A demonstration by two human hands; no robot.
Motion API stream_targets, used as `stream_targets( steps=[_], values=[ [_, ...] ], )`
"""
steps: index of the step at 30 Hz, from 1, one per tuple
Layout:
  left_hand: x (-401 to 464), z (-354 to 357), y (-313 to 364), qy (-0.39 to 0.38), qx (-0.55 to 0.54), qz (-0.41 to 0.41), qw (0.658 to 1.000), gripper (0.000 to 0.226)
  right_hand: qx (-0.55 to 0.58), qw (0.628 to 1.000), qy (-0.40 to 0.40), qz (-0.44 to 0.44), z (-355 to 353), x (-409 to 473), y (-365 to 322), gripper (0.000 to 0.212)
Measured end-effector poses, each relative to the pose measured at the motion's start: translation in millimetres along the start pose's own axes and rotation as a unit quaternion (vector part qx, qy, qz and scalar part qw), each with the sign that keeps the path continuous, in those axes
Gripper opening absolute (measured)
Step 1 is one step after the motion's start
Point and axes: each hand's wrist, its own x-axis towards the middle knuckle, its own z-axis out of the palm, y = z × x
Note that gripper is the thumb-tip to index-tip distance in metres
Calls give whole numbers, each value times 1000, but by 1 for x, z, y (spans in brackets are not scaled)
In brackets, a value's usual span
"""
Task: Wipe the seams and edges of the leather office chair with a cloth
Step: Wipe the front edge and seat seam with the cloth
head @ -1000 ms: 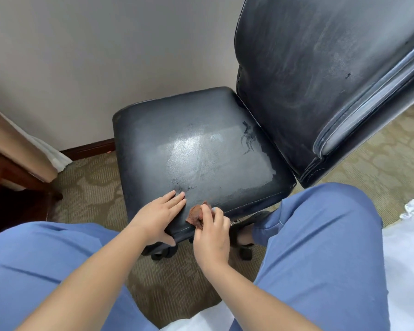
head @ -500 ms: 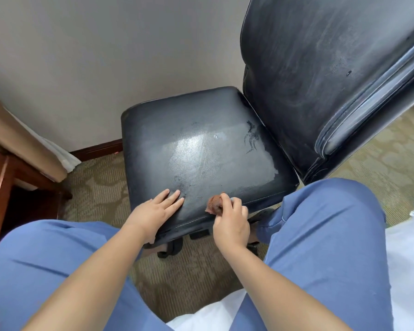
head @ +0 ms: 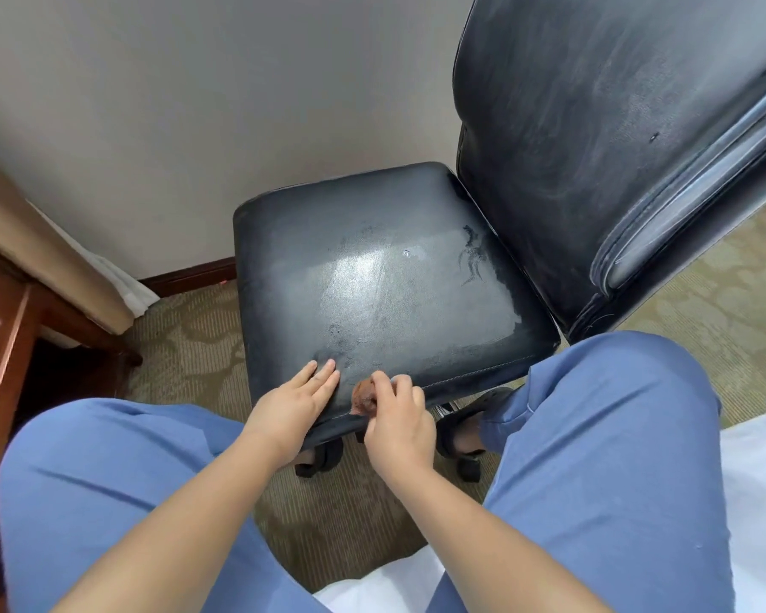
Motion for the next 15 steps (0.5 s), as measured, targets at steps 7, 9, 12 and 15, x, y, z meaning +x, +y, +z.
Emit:
stream_targets(
  steps=[7,9,12,15],
  values=[
    [3,-4,-6,-16,-66,12,998,88,31,994,12,103,-16,13,21,51],
    [4,-5,-8,-24,-82,21,996,85,45,994,1,104,-17,11,22,50],
    [5,-6,-9,-15,-115,27,993,84,48,996,-15,73,-15,4,17,51],
    [7,-8,-9,4,-163,20,986,81,38,999,-37,10,-7,-9,6,50]
  ],
)
